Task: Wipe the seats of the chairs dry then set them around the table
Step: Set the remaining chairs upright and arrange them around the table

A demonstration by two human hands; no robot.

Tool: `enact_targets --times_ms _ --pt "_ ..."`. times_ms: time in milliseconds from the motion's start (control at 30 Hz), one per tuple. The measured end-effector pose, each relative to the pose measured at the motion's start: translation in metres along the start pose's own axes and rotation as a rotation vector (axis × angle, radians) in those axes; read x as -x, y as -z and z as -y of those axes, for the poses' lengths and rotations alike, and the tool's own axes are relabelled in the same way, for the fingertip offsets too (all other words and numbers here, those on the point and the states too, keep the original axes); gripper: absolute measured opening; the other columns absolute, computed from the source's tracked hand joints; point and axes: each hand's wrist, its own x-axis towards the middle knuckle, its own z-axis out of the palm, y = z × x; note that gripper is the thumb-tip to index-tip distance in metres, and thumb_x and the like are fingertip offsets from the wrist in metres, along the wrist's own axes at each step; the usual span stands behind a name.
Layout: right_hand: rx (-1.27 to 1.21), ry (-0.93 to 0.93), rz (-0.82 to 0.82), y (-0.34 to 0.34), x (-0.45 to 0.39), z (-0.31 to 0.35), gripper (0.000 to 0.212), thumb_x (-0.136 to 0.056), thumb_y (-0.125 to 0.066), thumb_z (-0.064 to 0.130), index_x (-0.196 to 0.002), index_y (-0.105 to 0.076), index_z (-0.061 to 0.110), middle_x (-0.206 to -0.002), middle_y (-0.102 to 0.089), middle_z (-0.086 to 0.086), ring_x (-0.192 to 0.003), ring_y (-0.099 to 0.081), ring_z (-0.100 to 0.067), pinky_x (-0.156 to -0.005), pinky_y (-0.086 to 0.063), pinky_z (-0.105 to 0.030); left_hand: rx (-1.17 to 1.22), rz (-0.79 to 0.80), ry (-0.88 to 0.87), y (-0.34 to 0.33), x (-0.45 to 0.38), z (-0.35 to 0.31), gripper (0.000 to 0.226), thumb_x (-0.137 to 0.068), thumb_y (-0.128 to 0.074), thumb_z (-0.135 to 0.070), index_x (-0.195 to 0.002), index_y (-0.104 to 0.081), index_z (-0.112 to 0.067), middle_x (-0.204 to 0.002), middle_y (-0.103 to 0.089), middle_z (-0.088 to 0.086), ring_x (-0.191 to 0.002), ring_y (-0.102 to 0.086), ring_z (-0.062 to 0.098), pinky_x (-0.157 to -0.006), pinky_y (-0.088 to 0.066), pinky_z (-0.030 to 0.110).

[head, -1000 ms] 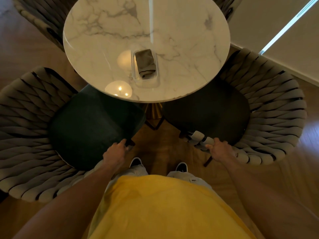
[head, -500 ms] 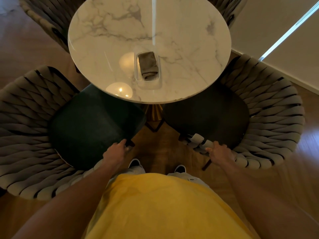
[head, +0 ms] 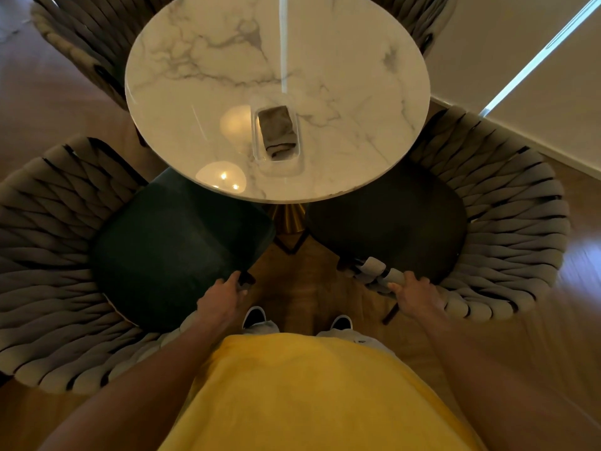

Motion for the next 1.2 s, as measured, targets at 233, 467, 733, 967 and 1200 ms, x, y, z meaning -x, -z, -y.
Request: enact_targets --times_ms 233,467,733,967,1200 --pt "-0.094 -0.085 -0.091 -0.019 0.020 0.022 0.068 -0.091 -0.053 0.043 -0.144 -0.022 0.014 -0.145 -0.028 -0.021 -0.135 -0.025 -0.041 -0.109 -0.030 -0.055 -0.040 0.093 -0.028 0.003 -0.001 0.000 0.067 -0.092 -0.056 -0.043 -0.148 -0.023 -0.027 -0.131 -0.046 0.014 -0.112 -0.055 0.031 -0.095 -0.048 0.051" --pt "-0.268 -0.101 -0.096 -0.024 0.039 0.030 0.071 -0.089 -0.056 0.033 -0.147 -0.018 0.015 -0.154 -0.015 -0.017 -0.141 -0.015 -0.040 -0.110 -0.029 -0.055 -0.127 0.203 -0.146 0.015 -0.002 0.005 0.076 -0.094 -0.056 -0.035 -0.153 -0.011 -0.018 -0.138 -0.041 0.020 -0.120 -0.051 0.036 -0.097 -0.044 0.047" --pt "-0.556 -0.033 -0.115 -0.064 0.094 0.040 0.047 -0.093 -0.050 0.032 -0.138 -0.039 0.020 -0.132 -0.050 -0.007 -0.106 -0.058 -0.025 -0.081 -0.051 -0.033 -0.442 0.161 -0.368 0.012 0.008 -0.015 0.056 -0.094 -0.052 -0.042 -0.141 -0.036 -0.018 -0.144 -0.033 0.020 -0.135 -0.030 0.038 -0.108 -0.033 0.049" --pt "-0.626 -0.156 0.008 -0.123 0.129 -0.025 0.054 -0.094 -0.051 0.030 -0.143 -0.037 0.015 -0.137 -0.051 -0.010 -0.121 -0.052 -0.029 -0.097 -0.048 -0.039 -0.411 0.365 -0.559 -0.021 0.039 -0.087 0.053 -0.095 -0.055 -0.037 -0.142 -0.043 -0.017 -0.142 -0.046 0.012 -0.130 -0.043 0.028 -0.107 -0.039 0.038" --pt "-0.671 -0.092 -0.083 -0.118 0.185 -0.126 0.044 -0.098 -0.046 0.017 -0.141 -0.041 0.011 -0.129 -0.055 -0.008 -0.119 -0.053 -0.026 -0.104 -0.038 -0.034 -0.415 0.523 -0.552 -0.093 0.099 -0.178 0.052 -0.094 -0.057 -0.036 -0.142 -0.045 -0.022 -0.143 -0.049 0.003 -0.128 -0.048 0.020 -0.106 -0.043 0.038"
